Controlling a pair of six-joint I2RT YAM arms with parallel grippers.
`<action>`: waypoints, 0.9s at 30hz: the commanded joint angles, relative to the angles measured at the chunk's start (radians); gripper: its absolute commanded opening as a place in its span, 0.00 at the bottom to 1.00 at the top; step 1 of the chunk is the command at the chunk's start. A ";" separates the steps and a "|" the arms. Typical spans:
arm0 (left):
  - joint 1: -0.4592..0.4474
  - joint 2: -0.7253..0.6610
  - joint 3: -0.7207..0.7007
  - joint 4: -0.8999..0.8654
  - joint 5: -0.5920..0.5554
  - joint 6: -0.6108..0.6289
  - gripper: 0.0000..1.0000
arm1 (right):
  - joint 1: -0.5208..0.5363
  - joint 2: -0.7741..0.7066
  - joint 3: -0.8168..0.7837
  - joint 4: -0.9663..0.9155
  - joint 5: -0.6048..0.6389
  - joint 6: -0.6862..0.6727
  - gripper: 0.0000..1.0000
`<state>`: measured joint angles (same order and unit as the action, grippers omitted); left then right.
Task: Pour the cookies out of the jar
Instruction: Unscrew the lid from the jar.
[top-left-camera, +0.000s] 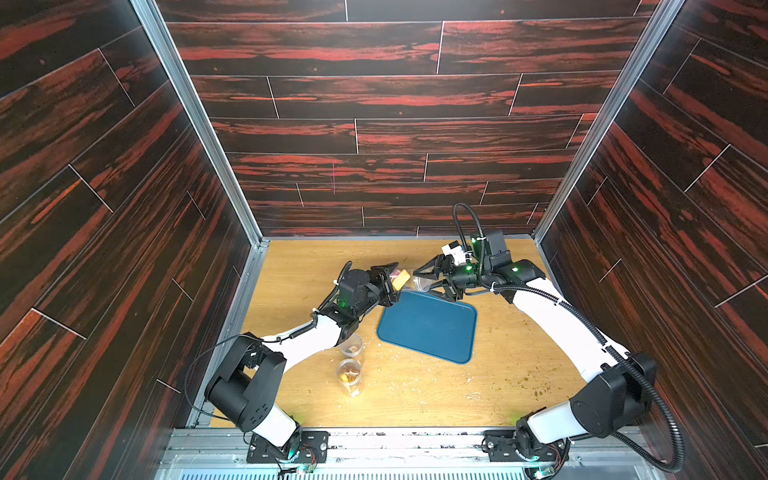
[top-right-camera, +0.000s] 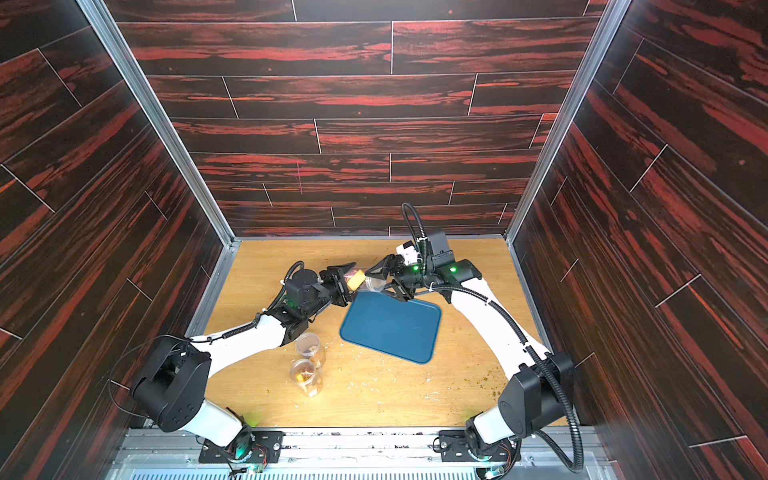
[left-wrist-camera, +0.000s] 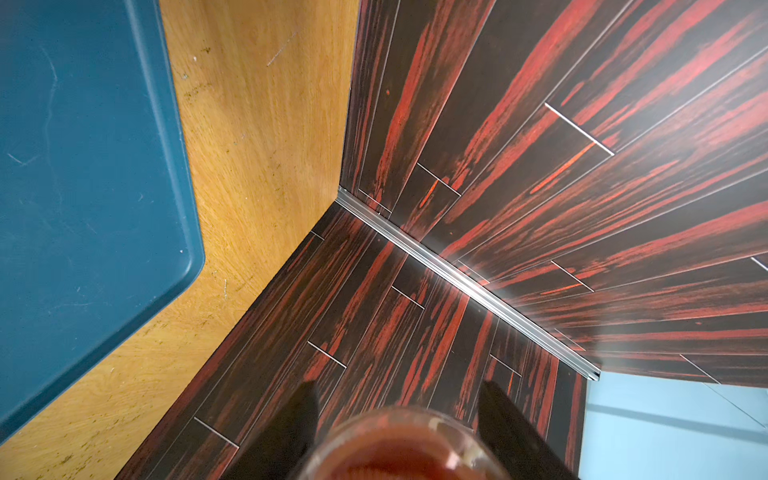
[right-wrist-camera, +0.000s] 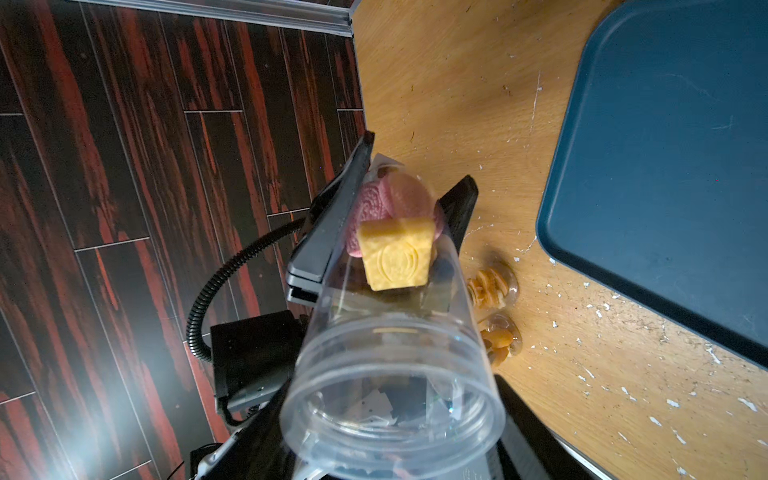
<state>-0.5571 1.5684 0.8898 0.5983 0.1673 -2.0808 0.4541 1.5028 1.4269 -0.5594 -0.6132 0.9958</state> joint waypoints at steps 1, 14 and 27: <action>0.022 -0.044 -0.014 0.003 -0.008 -0.101 0.52 | 0.003 0.017 0.041 -0.058 0.025 -0.107 0.64; 0.042 -0.066 -0.013 -0.041 0.022 -0.079 0.52 | 0.002 -0.002 0.114 -0.131 0.123 -0.675 0.65; 0.045 -0.059 -0.002 -0.054 0.030 -0.072 0.52 | 0.005 -0.215 -0.197 0.192 0.083 -1.188 0.68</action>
<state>-0.5346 1.5326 0.8841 0.5423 0.2039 -2.0731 0.4644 1.3640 1.2850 -0.4824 -0.5236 0.0601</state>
